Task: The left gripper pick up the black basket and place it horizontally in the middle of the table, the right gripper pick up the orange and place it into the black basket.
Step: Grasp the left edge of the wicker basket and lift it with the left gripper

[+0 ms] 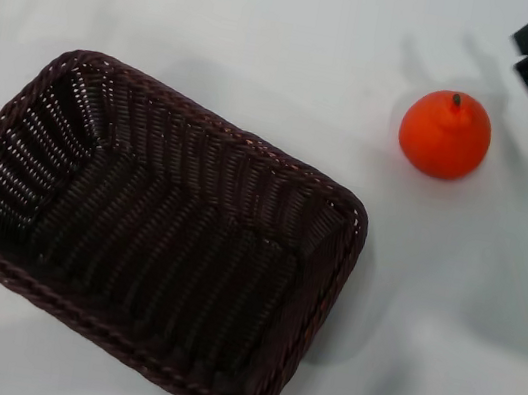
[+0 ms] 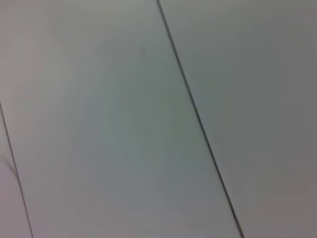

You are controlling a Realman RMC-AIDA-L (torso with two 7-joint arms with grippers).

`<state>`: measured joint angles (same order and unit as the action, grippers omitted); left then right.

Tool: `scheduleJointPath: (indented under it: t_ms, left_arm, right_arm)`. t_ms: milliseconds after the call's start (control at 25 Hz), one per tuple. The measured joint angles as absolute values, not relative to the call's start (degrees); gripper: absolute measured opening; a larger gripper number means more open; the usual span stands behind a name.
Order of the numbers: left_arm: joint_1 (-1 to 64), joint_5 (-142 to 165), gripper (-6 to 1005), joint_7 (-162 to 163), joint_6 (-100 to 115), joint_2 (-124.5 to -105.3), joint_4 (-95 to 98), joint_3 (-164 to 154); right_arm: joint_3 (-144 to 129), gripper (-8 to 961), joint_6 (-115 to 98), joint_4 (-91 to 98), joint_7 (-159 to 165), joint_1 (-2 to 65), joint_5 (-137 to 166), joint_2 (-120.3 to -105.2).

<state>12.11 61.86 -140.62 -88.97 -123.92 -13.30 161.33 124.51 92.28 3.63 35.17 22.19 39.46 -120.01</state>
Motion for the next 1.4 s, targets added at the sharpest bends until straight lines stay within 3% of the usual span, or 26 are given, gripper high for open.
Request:
scheduleJointPath:
  t_ms: [360, 680, 960, 1240, 1400]
  left_arm:
    - [7.8, 62.9, 748, -132.1, -89.0, -123.30, -22.3, 153.9]
    - [2.3, 87.2, 747, -90.3, -87.3, -120.58, -61.7, 148.1]
    - [9.1, 117.2, 747, -61.4, -97.8, -120.53, -93.2, 144.0]
    - [16.7, 140.0, 750, -51.2, -102.4, -123.76, -103.5, 134.6]
    - [17.3, 144.4, 782, -47.6, -101.9, -123.79, -103.5, 128.2]
  right_arm:
    - [128.8, 926, 96.0, 2.0, 39.9, 20.5, 39.4, -119.79]
    - [129.4, 926, 96.0, 1.2, 40.9, 20.2, 39.4, -119.66]
    - [130.1, 926, 94.8, -0.1, 41.0, 19.9, 39.4, -119.65]
    - [130.2, 927, 94.5, -0.2, 41.0, 20.3, 39.4, -119.79]
    - [130.3, 927, 94.2, -0.2, 41.0, 20.4, 39.4, -119.80]
